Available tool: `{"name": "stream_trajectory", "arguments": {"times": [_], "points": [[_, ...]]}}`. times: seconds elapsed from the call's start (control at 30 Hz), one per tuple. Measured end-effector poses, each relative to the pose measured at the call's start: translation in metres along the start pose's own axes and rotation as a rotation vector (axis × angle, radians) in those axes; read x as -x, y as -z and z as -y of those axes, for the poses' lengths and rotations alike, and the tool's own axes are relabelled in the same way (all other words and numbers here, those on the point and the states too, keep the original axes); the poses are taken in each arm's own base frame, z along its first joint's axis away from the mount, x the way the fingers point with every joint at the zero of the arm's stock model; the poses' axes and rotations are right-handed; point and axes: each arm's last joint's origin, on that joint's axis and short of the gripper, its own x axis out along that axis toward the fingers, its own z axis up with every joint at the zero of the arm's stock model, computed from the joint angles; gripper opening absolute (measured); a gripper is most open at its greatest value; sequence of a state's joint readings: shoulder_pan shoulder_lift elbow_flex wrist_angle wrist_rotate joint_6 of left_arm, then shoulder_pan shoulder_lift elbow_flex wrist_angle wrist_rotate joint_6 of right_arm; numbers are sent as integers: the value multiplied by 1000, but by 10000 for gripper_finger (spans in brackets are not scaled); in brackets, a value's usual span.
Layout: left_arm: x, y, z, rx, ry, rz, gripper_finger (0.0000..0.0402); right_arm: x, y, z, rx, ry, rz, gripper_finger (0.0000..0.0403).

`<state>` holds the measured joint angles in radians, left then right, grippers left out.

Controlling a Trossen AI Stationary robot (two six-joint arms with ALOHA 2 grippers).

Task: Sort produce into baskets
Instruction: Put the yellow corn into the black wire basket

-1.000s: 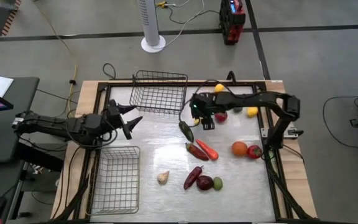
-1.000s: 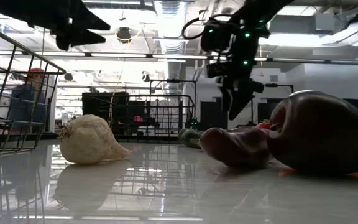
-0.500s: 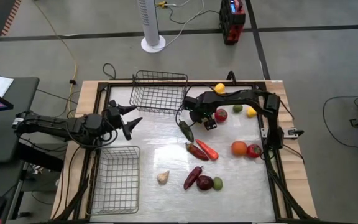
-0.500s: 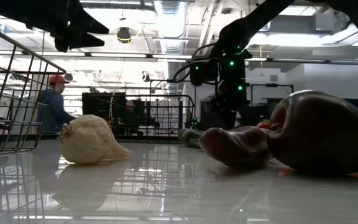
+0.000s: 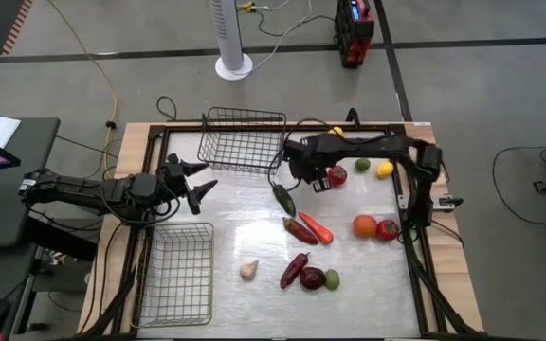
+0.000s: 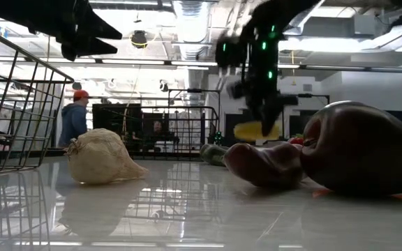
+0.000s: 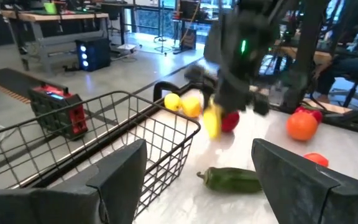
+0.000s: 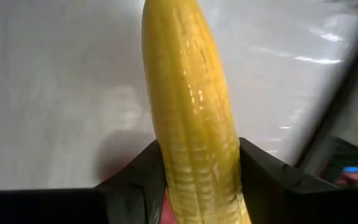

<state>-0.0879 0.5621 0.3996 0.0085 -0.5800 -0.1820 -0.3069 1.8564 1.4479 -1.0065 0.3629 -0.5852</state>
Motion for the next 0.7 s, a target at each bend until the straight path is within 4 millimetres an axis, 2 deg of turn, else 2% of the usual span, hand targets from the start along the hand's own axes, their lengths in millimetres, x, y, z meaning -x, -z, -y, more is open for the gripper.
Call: {"name": "stream_trajectory", "arguments": {"times": [0.1,0.2,0.3,0.47,0.57,0.7], "points": [[0,0,0,7,2,3,279,21,2,17,-57,124,70,199],[0,-1,0,12,2,12,279,36,-6,37,-131,244,190,232],[0,-2,0,25,3,16,279,49,-21,50,-173,324,302,247],[0,-4,1,39,7,34,279,47,-62,59,-154,429,452,251],[0,-4,1,46,31,30,279,43,-85,62,-116,444,471,253],[0,-3,3,55,77,13,279,46,-100,62,-89,398,441,254]]}}
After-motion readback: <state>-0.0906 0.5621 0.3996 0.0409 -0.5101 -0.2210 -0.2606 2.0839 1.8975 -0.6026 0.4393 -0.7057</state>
